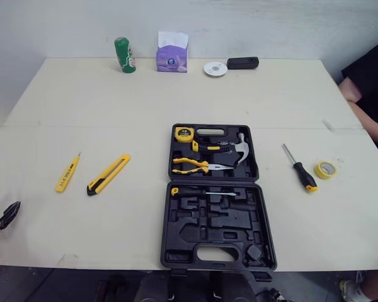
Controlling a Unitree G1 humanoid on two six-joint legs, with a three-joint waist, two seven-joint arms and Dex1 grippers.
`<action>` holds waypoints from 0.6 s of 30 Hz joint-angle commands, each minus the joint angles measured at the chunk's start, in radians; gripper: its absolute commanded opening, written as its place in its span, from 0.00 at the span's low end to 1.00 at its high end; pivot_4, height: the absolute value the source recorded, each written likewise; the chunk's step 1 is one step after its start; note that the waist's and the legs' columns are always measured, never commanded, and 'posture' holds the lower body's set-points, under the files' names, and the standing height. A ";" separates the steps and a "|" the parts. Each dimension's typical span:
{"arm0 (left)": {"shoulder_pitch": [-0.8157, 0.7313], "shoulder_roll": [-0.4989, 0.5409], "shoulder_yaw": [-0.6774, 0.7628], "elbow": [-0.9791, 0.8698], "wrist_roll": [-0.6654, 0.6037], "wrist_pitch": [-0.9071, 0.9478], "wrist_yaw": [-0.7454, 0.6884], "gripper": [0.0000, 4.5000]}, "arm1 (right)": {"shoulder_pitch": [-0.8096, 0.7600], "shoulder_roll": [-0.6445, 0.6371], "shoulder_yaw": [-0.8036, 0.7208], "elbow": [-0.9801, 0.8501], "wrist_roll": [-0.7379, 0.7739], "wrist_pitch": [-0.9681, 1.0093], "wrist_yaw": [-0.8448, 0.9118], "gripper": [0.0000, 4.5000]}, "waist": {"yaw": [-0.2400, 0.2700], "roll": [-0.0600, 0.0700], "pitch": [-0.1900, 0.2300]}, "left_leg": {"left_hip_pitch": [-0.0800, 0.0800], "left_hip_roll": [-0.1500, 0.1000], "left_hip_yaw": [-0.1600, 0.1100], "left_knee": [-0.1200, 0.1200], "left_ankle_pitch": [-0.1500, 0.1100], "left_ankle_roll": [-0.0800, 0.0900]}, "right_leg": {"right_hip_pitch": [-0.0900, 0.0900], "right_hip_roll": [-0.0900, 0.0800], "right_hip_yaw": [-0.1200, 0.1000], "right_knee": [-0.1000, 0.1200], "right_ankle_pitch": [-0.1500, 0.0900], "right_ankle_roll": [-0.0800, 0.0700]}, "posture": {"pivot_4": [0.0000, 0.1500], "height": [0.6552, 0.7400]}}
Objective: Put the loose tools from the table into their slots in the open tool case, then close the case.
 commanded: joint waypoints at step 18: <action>-0.172 -0.058 -0.485 -0.960 -0.304 0.466 -0.309 0.99 | -0.016 -0.093 0.248 -0.898 0.306 1.074 -0.232 1.00 | 0.000 0.001 0.000 | -0.003 0.001 0.001 0.001 0.004 -0.005 | -0.001 0.003 0.001 0.003 0.000 0.000 | 1.00 1.00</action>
